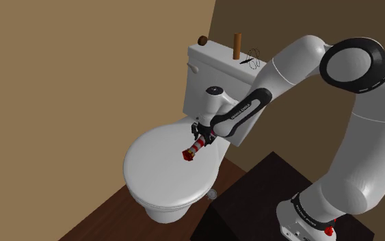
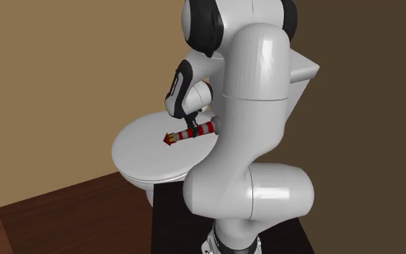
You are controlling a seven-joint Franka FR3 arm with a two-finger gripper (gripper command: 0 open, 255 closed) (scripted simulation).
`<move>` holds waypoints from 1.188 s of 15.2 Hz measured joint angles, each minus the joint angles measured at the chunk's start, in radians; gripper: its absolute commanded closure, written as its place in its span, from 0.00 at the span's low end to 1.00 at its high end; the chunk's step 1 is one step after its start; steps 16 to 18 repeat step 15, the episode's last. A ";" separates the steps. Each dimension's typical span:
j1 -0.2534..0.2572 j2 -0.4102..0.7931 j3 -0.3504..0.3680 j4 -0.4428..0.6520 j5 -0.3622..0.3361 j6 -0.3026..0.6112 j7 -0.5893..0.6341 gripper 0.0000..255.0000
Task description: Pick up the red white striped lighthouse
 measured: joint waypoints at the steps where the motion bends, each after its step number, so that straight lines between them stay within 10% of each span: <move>1: -0.004 -0.008 0.006 0.000 0.007 -0.009 -0.006 1.00; 18: -0.063 -0.180 0.089 -0.022 0.137 -0.148 -0.105 1.00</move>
